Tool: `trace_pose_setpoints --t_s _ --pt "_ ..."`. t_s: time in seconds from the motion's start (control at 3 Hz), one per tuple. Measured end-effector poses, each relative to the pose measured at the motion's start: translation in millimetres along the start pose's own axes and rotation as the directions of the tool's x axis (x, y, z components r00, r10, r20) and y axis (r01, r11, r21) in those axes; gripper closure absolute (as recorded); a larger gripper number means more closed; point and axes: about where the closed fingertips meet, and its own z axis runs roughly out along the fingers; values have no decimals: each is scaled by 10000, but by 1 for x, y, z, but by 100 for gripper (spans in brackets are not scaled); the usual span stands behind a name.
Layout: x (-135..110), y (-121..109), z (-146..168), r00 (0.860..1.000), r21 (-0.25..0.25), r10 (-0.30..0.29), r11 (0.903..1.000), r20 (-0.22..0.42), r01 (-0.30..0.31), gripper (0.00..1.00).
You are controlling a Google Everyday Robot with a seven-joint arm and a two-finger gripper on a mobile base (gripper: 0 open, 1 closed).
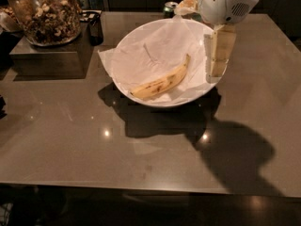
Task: Pick banana from white bowl
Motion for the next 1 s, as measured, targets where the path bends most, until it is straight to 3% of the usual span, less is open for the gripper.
trace_pose_setpoints --t_s 0.33,1.0 --pt "-2 -26 19 9939 -267 -563 9979 948 591 0" --pt "-6 -37 8 9957 402 -563 9978 730 535 42"
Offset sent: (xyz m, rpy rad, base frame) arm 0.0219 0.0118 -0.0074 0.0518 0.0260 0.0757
